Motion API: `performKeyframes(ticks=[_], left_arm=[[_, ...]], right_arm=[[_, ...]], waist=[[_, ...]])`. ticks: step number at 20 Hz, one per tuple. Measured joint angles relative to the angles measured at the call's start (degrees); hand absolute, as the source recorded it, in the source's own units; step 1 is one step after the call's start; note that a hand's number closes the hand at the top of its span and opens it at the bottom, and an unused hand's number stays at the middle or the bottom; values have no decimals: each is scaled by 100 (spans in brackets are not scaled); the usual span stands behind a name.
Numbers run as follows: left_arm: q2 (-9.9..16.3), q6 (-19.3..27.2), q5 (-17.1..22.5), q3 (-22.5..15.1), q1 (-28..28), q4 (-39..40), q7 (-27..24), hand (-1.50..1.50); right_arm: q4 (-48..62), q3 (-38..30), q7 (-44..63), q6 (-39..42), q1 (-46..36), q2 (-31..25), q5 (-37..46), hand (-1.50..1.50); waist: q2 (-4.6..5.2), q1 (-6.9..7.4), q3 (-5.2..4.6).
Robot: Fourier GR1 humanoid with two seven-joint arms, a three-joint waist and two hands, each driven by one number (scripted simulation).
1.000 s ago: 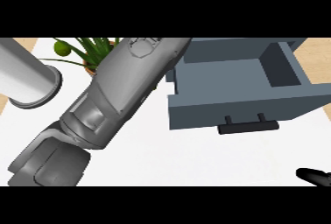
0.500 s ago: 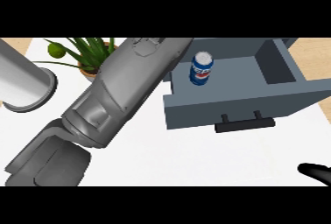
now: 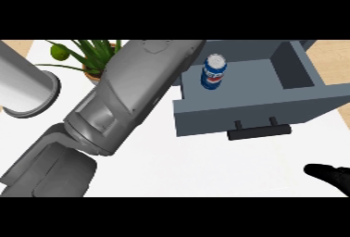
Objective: Pick up the can, place it into the drawer and close the drawer
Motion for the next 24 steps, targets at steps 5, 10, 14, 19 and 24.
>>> performKeyframes(ticks=[5,10,14,19,24], left_arm=[[0,27,267,45,42,-40,-194,-150],[0,2,457,85,95,-11,-389,-150],[0,55,503,45,23,25,-440,-150],[3,14,470,40,-79,115,-426,-150],[45,-141,421,71,-73,143,-386,-150]], right_arm=[[276,406,-303,63,-264,-252,824,-150],[727,825,-617,23,-510,-478,1753,-150],[1376,1263,-891,-153,-808,-540,2577,-150],[2375,1708,-1258,-491,-1130,-514,3439,-150],[3538,2069,-1522,-996,-1518,-371,4295,-150]], waist=[[14,53,-2],[4,153,-5],[-12,272,-6],[-47,422,-8],[-69,546,-10]])
